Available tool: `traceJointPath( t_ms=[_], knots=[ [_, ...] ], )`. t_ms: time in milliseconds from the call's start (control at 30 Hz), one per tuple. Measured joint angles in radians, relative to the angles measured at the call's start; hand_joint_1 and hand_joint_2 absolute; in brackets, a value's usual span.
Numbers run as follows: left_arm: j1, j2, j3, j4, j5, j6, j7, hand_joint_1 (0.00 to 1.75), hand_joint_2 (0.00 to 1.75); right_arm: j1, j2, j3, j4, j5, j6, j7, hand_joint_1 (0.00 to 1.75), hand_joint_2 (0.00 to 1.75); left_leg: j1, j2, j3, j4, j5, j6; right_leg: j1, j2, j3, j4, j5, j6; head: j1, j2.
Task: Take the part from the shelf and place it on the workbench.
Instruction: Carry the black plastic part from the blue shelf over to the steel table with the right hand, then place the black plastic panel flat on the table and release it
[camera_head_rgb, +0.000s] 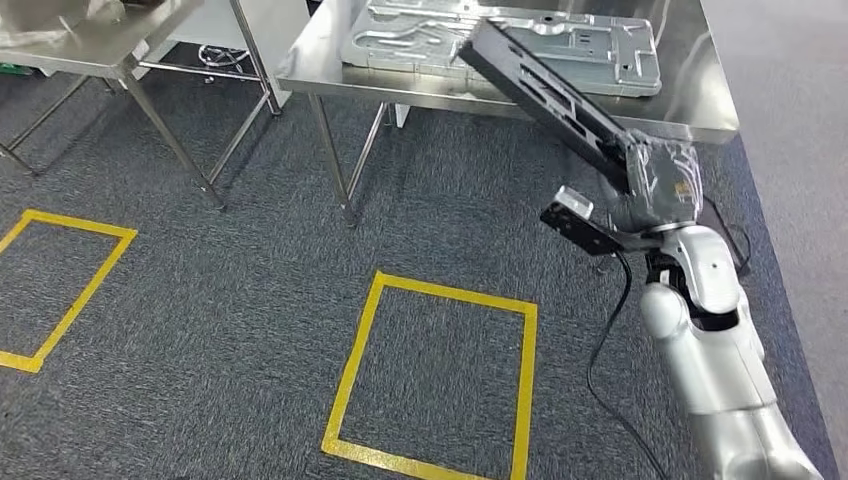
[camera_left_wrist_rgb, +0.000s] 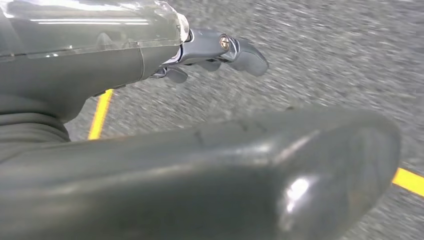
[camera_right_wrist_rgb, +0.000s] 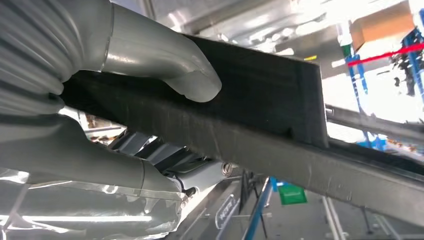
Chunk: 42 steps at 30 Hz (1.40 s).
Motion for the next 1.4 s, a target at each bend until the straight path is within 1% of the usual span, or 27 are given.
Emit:
traceJointPath(
  t_ms=[67,100,133,167,267,300,333,400,433,467,533,567,600,633,667,733,800,833,933,1000,1067,1100,1133,1167,1233,1300,1400],
  knots=[
    [0.001,-0.005,0.0,0.0,-0.004,-0.002,0.008,0.0,0.0,-0.025,0.029,0.017,0.039,0.014,-0.003,0.003,1.75,1.75,-0.001,0.0,-0.088,0.102,-0.056,0.0,0.005,0.003,0.026,-0.002,-0.021,-0.006,-0.001,0.0],
    [0.003,-0.007,0.0,0.0,-0.007,-0.003,0.016,0.0,0.0,-0.034,0.045,0.029,0.059,0.022,-0.003,0.006,1.75,1.75,-0.003,0.0,-0.117,0.115,-0.08,0.002,0.009,0.005,0.04,-0.002,-0.033,-0.009,-0.001,0.0],
    [0.005,-0.009,0.0,0.0,-0.011,-0.002,0.025,0.0,0.0,-0.042,0.059,0.04,0.078,0.028,-0.001,0.008,1.75,1.75,-0.006,0.0,-0.132,0.098,-0.084,0.006,0.012,0.008,0.057,-0.002,-0.045,-0.01,-0.001,0.0],
    [0.006,-0.011,-0.001,0.001,-0.014,-0.001,0.033,0.0,0.0,-0.051,0.072,0.051,0.096,0.034,0.002,0.009,1.75,1.75,-0.009,0.0,-0.135,0.055,-0.06,0.014,0.017,0.009,0.073,-0.002,-0.057,-0.012,-0.001,0.0],
    [0.009,-0.011,-0.001,0.001,-0.017,0.004,0.051,0.0,0.0,-0.085,0.103,0.087,0.148,0.048,0.013,0.015,1.75,1.75,-0.03,-0.005,-0.118,-0.113,0.114,0.05,0.025,0.012,0.107,-0.004,-0.089,-0.009,0.001,0.0],
    [0.01,-0.01,-0.001,0.001,-0.017,0.005,0.054,0.0,0.0,-0.097,0.111,0.099,0.164,0.051,0.017,0.018,1.75,1.75,-0.036,-0.006,-0.113,-0.142,0.152,0.058,0.026,0.013,0.113,-0.005,-0.095,-0.004,0.002,0.0],
    [0.011,-0.009,-0.001,0.001,-0.016,0.007,0.056,0.0,0.0,-0.109,0.118,0.11,0.177,0.053,0.021,0.021,1.75,1.75,-0.039,-0.007,-0.109,-0.156,0.164,0.061,0.026,0.015,0.119,-0.004,-0.097,0.002,0.002,0.0],
    [0.01,-0.01,-0.001,0.002,-0.015,0.009,0.056,0.0,0.0,-0.128,0.134,0.126,0.194,0.058,0.025,0.026,1.75,1.75,-0.035,-0.006,-0.089,-0.171,0.161,0.066,0.025,0.015,0.12,0.008,-0.095,0.013,0.0,0.0],
    [0.01,-0.011,-0.001,0.002,-0.015,0.009,0.055,0.0,0.0,-0.14,0.141,0.134,0.201,0.059,0.025,0.027,1.75,1.75,-0.032,-0.006,-0.078,-0.178,0.159,0.07,0.025,0.013,0.109,0.034,-0.095,0.019,0.001,0.0],
    [0.008,-0.012,-0.001,0.002,-0.015,0.009,0.053,0.0,0.0,-0.152,0.148,0.141,0.208,0.059,0.025,0.029,1.75,1.75,-0.029,-0.006,-0.066,-0.184,0.155,0.072,0.023,0.012,0.085,0.076,-0.104,0.024,0.001,0.0],
    [0.006,-0.013,-0.001,0.002,-0.016,0.008,0.048,0.0,0.0,-0.168,0.158,0.156,0.221,0.06,0.026,0.029,1.75,1.75,-0.026,-0.006,-0.048,-0.188,0.142,0.075,0.016,0.009,0.009,0.192,-0.148,0.034,0.002,0.0],
    [0.006,-0.014,-0.001,0.002,-0.017,0.007,0.046,0.0,0.0,-0.171,0.162,0.163,0.228,0.06,0.028,0.029,1.75,1.75,-0.025,-0.008,-0.039,-0.187,0.133,0.074,0.012,0.008,-0.029,0.24,-0.175,0.038,0.002,0.0],
    [0.006,-0.014,-0.001,0.002,-0.017,0.006,0.044,0.0,0.0,-0.171,0.164,0.168,0.234,0.061,0.029,0.029,1.75,1.75,-0.023,-0.01,-0.027,-0.187,0.123,0.073,0.009,0.007,-0.057,0.261,-0.193,0.042,0.002,0.0],
    [0.008,-0.015,-0.001,0.002,-0.018,0.005,0.043,0.0,0.0,-0.17,0.166,0.173,0.24,0.062,0.031,0.03,1.75,1.75,-0.021,-0.012,-0.014,-0.187,0.113,0.071,0.006,0.006,-0.07,0.253,-0.191,0.044,0.003,0.0],
    [0.009,-0.016,-0.001,0.002,-0.018,0.004,0.041,0.0,0.0,-0.171,0.168,0.177,0.245,0.063,0.033,0.032,1.75,1.75,-0.02,-0.014,0.001,-0.187,0.102,0.068,0.004,0.006,-0.069,0.215,-0.165,0.046,0.003,0.0],
    [0.01,-0.018,-0.001,0.002,-0.018,0.0,0.038,0.0,0.0,-0.175,0.169,0.181,0.254,0.064,0.037,0.034,1.75,1.75,-0.018,-0.016,0.032,-0.185,0.078,0.061,0.003,0.003,-0.045,0.09,-0.058,0.047,0.003,0.0],
    [0.009,-0.019,-0.001,0.003,-0.019,-0.003,0.036,0.0,0.0,-0.185,0.171,0.187,0.263,0.065,0.042,0.035,1.75,1.75,-0.018,-0.017,0.048,-0.185,0.057,0.049,0.008,0.0,-0.025,0.008,0.013,0.036,0.002,0.0],
    [0.008,-0.019,-0.001,0.003,-0.019,-0.004,0.035,0.0,0.0,-0.19,0.172,0.19,0.267,0.067,0.044,0.035,1.75,1.75,-0.018,-0.017,0.052,-0.181,0.052,0.042,0.011,0.0,-0.022,-0.005,0.022,0.029,0.001,0.0],
    [0.008,-0.02,-0.001,0.003,-0.019,-0.005,0.034,0.0,0.0,-0.207,0.174,0.195,0.272,0.076,0.047,0.041,1.75,1.75,-0.016,-0.014,0.056,-0.157,0.04,0.026,0.01,0.002,0.0,-0.013,0.014,0.006,-0.001,0.0],
    [0.007,-0.021,-0.001,0.003,-0.019,-0.005,0.034,0.0,0.0,-0.219,0.175,0.196,0.275,0.08,0.049,0.044,1.75,1.75,-0.011,-0.01,0.008,-0.068,0.012,0.018,0.008,0.002,0.018,-0.016,0.005,-0.004,-0.005,0.0],
    [0.008,-0.023,-0.001,0.004,-0.019,-0.005,0.034,0.0,0.0,-0.224,0.174,0.197,0.279,0.082,0.051,0.043,1.75,1.75,-0.007,-0.008,-0.077,0.062,-0.033,0.008,0.008,0.003,0.033,-0.017,-0.01,-0.008,-0.008,0.0],
    [0.01,-0.023,-0.001,0.004,-0.019,-0.005,0.034,0.0,0.0,-0.223,0.174,0.198,0.282,0.083,0.053,0.044,1.75,1.75,-0.006,-0.008,-0.112,0.102,-0.05,0.003,0.008,0.004,0.042,-0.017,-0.018,-0.008,-0.008,0.0],
    [0.011,-0.023,-0.001,0.004,-0.019,-0.005,0.034,0.0,0.0,-0.223,0.174,0.198,0.286,0.083,0.055,0.045,1.75,1.75,-0.004,-0.007,-0.133,0.11,-0.05,0.0,0.008,0.005,0.053,-0.017,-0.027,-0.006,-0.008,0.0],
    [0.013,-0.024,-0.001,0.004,-0.019,-0.005,0.034,0.0,0.0,-0.222,0.173,0.198,0.289,0.084,0.058,0.047,1.75,1.75,-0.003,-0.005,-0.137,0.082,-0.027,-0.001,0.008,0.005,0.066,-0.017,-0.037,-0.004,-0.008,0.0],
    [0.015,-0.023,-0.001,0.004,-0.019,-0.005,0.035,0.0,0.0,-0.223,0.171,0.198,0.294,0.083,0.06,0.053,1.75,1.75,-0.001,-0.003,-0.112,-0.046,0.076,0.003,0.007,0.005,0.093,-0.016,-0.059,0.003,-0.008,0.0],
    [0.017,-0.024,-0.001,0.004,-0.019,-0.004,0.035,0.0,0.0,-0.224,0.168,0.198,0.296,0.082,0.06,0.057,1.75,1.75,-0.006,-0.001,-0.087,-0.139,0.137,0.013,0.008,0.007,0.111,-0.016,-0.077,0.014,-0.008,0.0],
    [0.017,-0.024,-0.001,0.004,-0.019,-0.005,0.035,0.0,0.0,-0.226,0.163,0.197,0.298,0.079,0.06,0.061,1.75,1.75,-0.009,-0.002,-0.071,-0.157,0.14,0.036,0.01,0.009,0.12,-0.009,-0.087,0.035,-0.008,0.0]
  ],
)
